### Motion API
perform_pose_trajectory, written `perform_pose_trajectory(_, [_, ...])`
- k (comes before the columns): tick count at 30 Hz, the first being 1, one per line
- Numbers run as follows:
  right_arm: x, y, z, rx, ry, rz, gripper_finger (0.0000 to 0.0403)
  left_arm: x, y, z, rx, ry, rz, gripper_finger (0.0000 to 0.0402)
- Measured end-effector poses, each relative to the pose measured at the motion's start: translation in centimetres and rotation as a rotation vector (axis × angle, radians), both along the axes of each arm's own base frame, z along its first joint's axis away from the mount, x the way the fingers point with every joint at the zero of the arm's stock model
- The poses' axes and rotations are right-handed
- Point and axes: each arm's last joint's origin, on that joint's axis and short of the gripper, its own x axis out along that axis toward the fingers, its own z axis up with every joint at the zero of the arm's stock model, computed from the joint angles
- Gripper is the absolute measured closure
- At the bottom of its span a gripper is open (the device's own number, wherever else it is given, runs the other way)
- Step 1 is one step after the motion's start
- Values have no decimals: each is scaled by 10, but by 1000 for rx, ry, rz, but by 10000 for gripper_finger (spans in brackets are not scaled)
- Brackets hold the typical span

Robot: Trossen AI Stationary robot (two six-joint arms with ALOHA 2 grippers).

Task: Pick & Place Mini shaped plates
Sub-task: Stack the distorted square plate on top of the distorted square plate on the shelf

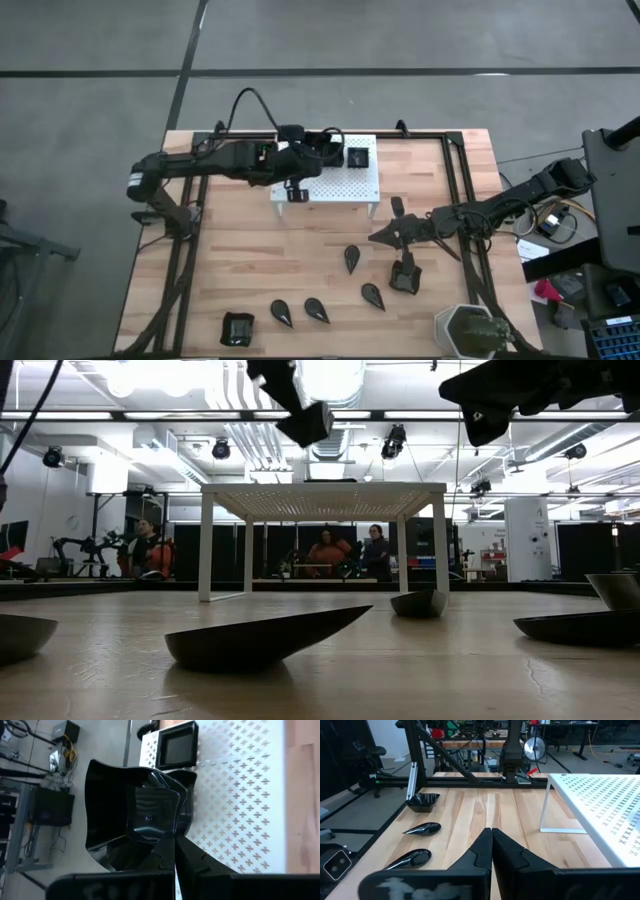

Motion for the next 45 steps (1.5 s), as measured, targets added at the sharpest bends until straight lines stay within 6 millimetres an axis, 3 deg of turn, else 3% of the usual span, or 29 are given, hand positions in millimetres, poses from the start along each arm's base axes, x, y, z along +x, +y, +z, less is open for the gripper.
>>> perform_pose_trajectory(10, [0,0,0,0,0,0,394,33,22,-33,-8,48,56,401])
perform_pose_trajectory(21, [-1,0,-2,-2,5,0,394,53,37,-37,-53,1,101,401])
perform_pose_trajectory(26, [-1,0,-4,9,12,-2,394,55,37,-42,-65,75,92,401])
perform_pose_trajectory(45, [-2,0,-5,17,16,-4,394,61,36,-46,-111,48,91,401])
